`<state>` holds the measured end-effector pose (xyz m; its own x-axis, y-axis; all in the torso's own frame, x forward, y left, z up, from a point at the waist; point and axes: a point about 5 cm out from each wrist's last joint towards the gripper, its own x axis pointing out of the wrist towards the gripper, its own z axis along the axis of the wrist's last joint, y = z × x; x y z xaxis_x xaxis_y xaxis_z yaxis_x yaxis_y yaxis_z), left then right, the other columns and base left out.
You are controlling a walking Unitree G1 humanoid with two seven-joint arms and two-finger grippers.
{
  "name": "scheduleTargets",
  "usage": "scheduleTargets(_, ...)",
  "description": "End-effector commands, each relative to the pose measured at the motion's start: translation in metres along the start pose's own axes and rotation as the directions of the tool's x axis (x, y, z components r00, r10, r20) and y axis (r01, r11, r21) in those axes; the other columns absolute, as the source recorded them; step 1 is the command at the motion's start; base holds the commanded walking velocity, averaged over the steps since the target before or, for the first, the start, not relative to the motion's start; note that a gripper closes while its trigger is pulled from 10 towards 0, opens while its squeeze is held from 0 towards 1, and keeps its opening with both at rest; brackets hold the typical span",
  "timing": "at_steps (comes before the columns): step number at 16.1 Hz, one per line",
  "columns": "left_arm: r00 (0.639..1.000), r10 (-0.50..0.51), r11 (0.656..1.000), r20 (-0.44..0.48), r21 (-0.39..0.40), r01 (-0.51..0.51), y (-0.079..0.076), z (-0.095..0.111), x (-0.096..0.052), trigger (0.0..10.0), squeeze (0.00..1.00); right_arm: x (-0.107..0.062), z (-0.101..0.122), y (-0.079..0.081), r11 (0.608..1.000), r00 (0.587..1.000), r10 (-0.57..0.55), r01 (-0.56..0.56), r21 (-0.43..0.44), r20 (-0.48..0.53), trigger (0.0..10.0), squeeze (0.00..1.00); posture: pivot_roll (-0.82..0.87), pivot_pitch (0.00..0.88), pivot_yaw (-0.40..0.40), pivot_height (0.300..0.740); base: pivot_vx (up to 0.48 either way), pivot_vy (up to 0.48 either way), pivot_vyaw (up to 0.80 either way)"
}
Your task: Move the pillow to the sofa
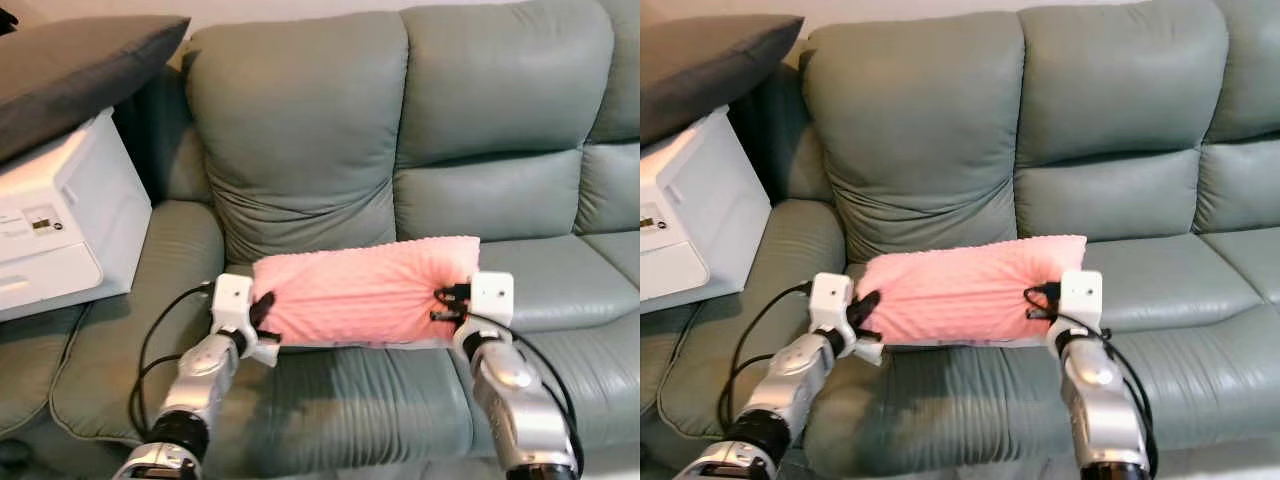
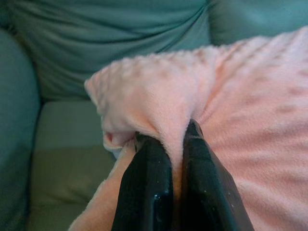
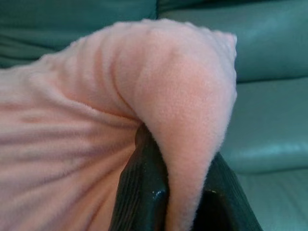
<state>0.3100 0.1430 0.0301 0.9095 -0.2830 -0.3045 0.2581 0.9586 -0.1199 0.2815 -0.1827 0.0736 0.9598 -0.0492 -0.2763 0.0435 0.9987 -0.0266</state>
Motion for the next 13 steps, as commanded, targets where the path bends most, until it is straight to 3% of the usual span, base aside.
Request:
scheduleTargets(1,0.995,0.1,0.995,-0.004,-0.007,-0.1,0.021,-0.004,-0.007,10.0,0.0,-0.004,0.004,0.002,1.0,0.999,0.004,-0.004,0.003,0.038,10.0,0.0,-0.14,0.14,0.082,0.74,0.0,0.0,0.0)
scheduleTargets(5,0.989,0.139,0.99,0.043,-0.017,-0.138,0.025,0.014,0.002,10.0,0.0,0.001,0.006,0.003,1.0,0.997,-0.012,0.011,0.008,0.076,10.0,0.0,-0.14,0.204,0.093,0.74,0.0,0.0,0.0)
scheduleTargets(10,0.975,0.221,0.975,0.04,-0.026,-0.22,0.027,0.034,0.016,10.0,0.0,0.025,0.015,-0.002,0.999,0.991,-0.043,0.043,0.007,0.123,10.0,0.0,-0.13,0.27,0.111,0.74,0.0,0.0,0.0)
scheduleTargets(13,0.967,0.237,0.971,0.094,-0.063,-0.231,0.029,0.052,0.021,10.0,0.0,0.034,0.023,-0.006,0.999,0.987,-0.042,0.041,0.015,0.156,10.0,0.0,-0.12,0.284,0.11,0.74,0.0,0.0,0.0)
